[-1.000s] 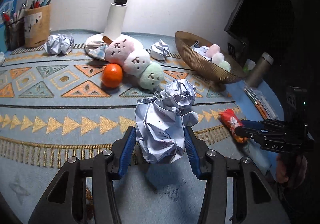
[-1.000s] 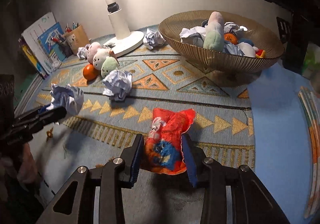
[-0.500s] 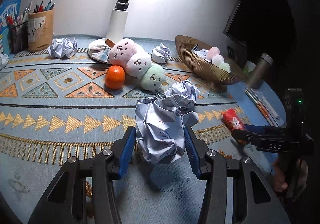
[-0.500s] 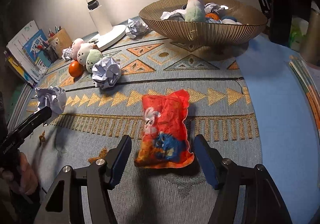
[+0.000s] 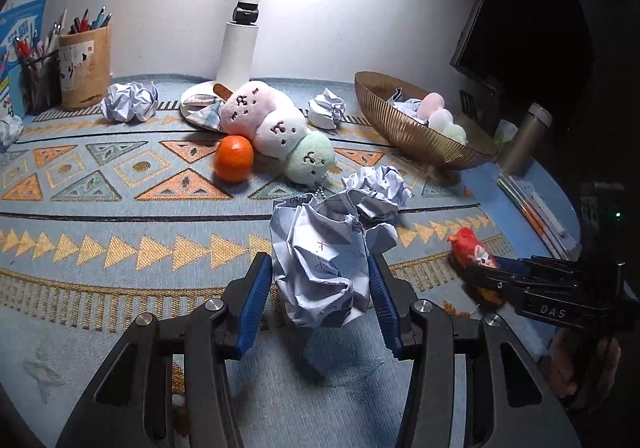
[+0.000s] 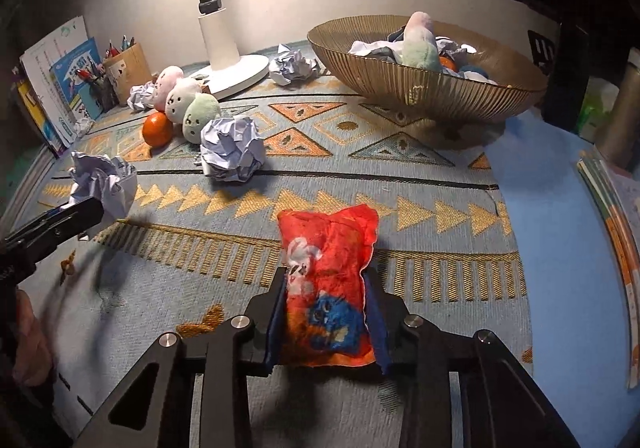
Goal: Organize objects
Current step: 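Carry the paper ball and red snack bag over the amber bowl and open both tools, then withdraw both tools from the bowl back toward the rug, then grasp the tangerine with the left tool while the right tool grasps a crumpled paper ball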
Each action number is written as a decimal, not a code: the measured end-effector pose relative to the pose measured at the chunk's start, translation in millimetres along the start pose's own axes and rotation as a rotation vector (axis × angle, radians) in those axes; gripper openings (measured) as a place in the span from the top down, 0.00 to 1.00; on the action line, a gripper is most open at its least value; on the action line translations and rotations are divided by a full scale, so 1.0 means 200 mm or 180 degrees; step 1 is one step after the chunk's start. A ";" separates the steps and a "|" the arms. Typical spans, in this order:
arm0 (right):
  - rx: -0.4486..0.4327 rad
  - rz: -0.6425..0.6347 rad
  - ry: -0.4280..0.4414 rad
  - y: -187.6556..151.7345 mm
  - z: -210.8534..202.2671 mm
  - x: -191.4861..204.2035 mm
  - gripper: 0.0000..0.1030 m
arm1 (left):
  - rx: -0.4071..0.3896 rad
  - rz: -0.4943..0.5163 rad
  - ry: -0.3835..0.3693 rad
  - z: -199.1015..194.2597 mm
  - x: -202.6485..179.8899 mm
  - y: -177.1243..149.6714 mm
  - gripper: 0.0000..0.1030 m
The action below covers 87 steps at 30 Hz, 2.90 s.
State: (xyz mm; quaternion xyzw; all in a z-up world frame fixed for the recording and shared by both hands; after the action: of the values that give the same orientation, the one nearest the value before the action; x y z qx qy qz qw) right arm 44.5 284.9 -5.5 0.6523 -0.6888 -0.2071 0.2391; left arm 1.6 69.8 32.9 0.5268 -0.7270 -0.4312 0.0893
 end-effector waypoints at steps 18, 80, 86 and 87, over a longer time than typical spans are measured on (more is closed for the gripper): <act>-0.1215 0.0913 -0.0211 0.66 -0.40 -0.47 0.67 | -0.0401 0.0391 -0.0569 0.41 -0.51 0.87 0.55; -0.0109 -0.0069 -0.0089 0.26 0.13 0.20 0.39 | 0.0070 -0.0927 0.0665 -0.01 0.37 0.18 0.29; -0.0132 -0.0232 -0.0015 0.37 0.18 0.32 0.39 | 0.0223 -0.0582 0.0515 0.15 0.40 0.33 0.29; -0.0130 -0.0229 -0.0043 0.38 0.20 0.33 0.39 | 0.0222 -0.0516 0.0459 0.18 0.40 0.34 0.29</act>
State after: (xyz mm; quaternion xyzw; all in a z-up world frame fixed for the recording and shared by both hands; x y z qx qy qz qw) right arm -42.5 223.5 11.7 0.6702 -0.6621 -0.2340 0.2401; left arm -100.4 27.8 33.3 0.6164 -0.6883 -0.3723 0.0877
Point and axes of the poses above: each gripper's, at about its wrist camera, not at the fingertips, and z roughly the way its jaws point, x to its left, y to its top, the point moved 1 cm from there along z, roughly the way its jaws point, and after that the axes turned 7 degrees about -y, right-handed, at the moved point
